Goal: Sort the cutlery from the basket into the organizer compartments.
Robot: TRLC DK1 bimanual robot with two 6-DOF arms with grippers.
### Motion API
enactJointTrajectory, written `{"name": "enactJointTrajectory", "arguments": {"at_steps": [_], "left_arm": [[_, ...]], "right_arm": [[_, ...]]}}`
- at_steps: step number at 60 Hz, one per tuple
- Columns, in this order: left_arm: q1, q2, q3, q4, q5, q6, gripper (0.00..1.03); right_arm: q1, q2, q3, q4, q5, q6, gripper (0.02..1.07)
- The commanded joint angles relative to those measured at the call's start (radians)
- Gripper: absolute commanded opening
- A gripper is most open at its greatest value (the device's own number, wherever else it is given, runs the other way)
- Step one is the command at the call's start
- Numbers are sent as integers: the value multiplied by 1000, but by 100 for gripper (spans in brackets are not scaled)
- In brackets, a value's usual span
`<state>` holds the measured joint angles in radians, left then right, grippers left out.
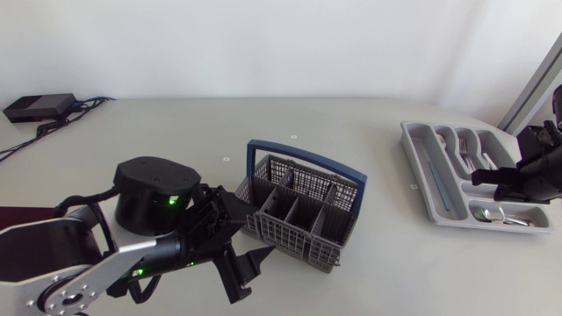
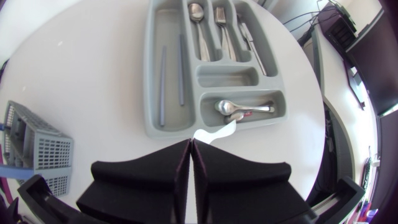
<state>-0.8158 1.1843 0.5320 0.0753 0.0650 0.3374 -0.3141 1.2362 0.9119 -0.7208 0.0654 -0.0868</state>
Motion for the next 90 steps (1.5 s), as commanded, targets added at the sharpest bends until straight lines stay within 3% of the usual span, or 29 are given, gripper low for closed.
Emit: {"name": "enactJointTrajectory", "arguments": {"at_steps": [1, 17, 30, 47, 54, 66, 75, 77, 78, 83, 90], "left_arm": [[-9, -5, 26, -5, -8, 11, 86], [-14, -2, 28, -6, -14, 11, 86], [-13, -2, 31, -14, -24, 12, 87], [67, -14, 60, -43, -28, 14, 88], [145, -20, 80, -63, -17, 35, 88], [311, 31, 134, -69, 33, 17, 87], [389, 98, 172, -55, 67, -8, 73], [406, 112, 181, -52, 70, -9, 69], [423, 132, 192, -46, 78, -17, 64], [471, 181, 217, -46, 108, -34, 55], [526, 250, 246, -51, 182, -32, 36]], "right_arm": [[-51, 69, -30, 69, 33, 1, 8], [-146, 278, -25, 271, 100, -33, 8], [-158, 351, -44, 363, 119, -44, 9], [-98, 302, -79, 431, 137, -39, 69], [-62, 217, -105, 432, 137, -44, 80], [79, -23, -208, 428, 40, -83, 80], [225, -161, -254, 374, -4, -74, 76], [254, -184, -258, 363, -13, -71, 68], [283, -205, -260, 343, -42, -67, 57], [323, -241, -278, 333, -118, -51, 35], [372, -208, -300, 310, -205, -34, 12]]}}
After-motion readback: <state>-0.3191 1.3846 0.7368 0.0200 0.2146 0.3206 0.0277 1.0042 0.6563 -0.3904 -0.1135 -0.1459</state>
